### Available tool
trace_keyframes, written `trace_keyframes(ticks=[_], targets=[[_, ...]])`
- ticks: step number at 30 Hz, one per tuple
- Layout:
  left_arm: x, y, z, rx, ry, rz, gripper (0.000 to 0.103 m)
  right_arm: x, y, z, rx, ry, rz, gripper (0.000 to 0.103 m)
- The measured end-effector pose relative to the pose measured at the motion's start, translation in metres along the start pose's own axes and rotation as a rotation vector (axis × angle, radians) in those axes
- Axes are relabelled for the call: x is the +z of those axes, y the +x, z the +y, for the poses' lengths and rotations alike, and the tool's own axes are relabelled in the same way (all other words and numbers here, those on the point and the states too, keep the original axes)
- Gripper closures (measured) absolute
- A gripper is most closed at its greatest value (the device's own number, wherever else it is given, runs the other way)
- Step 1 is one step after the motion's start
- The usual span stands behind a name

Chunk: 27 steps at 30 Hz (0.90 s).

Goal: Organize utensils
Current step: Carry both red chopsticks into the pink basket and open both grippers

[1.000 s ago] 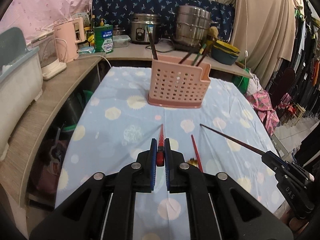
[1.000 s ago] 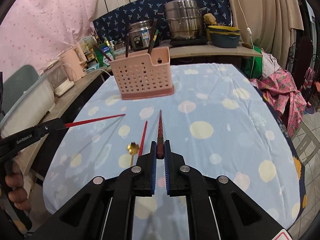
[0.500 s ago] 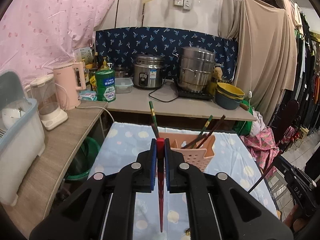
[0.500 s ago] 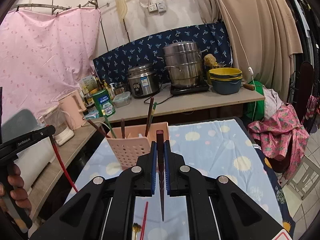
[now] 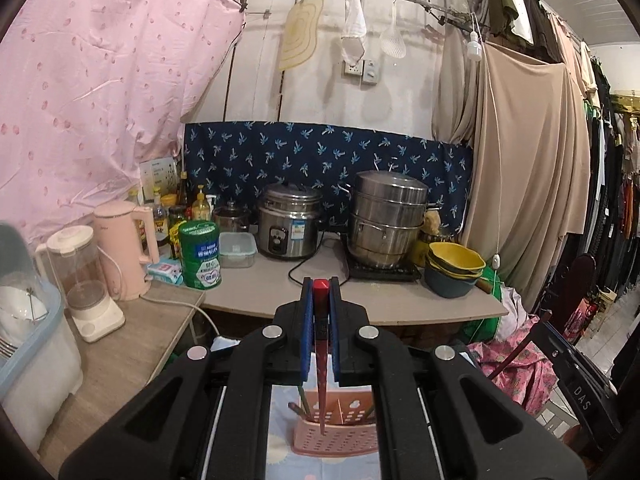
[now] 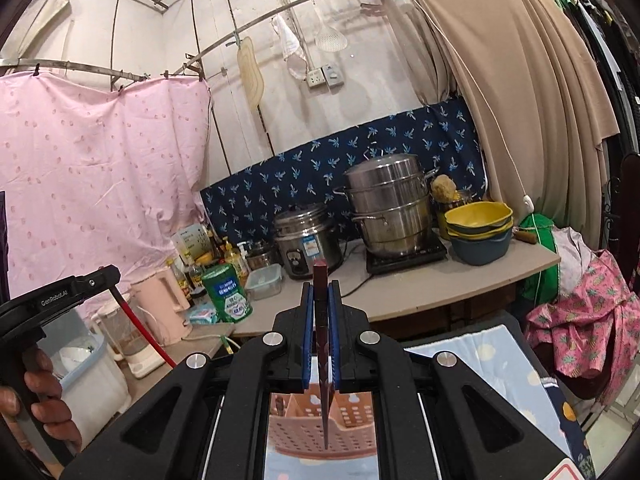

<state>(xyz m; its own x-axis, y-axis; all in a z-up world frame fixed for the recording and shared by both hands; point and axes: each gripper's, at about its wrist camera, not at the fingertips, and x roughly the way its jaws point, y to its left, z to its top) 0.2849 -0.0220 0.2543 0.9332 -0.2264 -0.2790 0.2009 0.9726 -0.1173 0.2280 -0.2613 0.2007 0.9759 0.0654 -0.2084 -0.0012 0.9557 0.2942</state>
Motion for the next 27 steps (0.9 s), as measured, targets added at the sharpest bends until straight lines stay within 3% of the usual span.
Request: trace_keyframes(ticks=[8, 16, 27], targets=[[0.0, 0.047, -0.008, -0.005, 0.009, 0.015, 0.096, 0.013, 0.042, 0.01, 0.023, 0.019, -0.035, 0.096], [-0.037, 0.092, 0.001, 0.01, 0.002, 0.111, 0.096, -0.024, 0.09, 0.003, 0.006, 0.02, 0.081, 0.096], [-0.064, 0.111, 0.006, 0.01, -0.014, 0.192, 0.096, -0.064, 0.112, 0.0, -0.014, 0.014, 0.187, 0.096]])
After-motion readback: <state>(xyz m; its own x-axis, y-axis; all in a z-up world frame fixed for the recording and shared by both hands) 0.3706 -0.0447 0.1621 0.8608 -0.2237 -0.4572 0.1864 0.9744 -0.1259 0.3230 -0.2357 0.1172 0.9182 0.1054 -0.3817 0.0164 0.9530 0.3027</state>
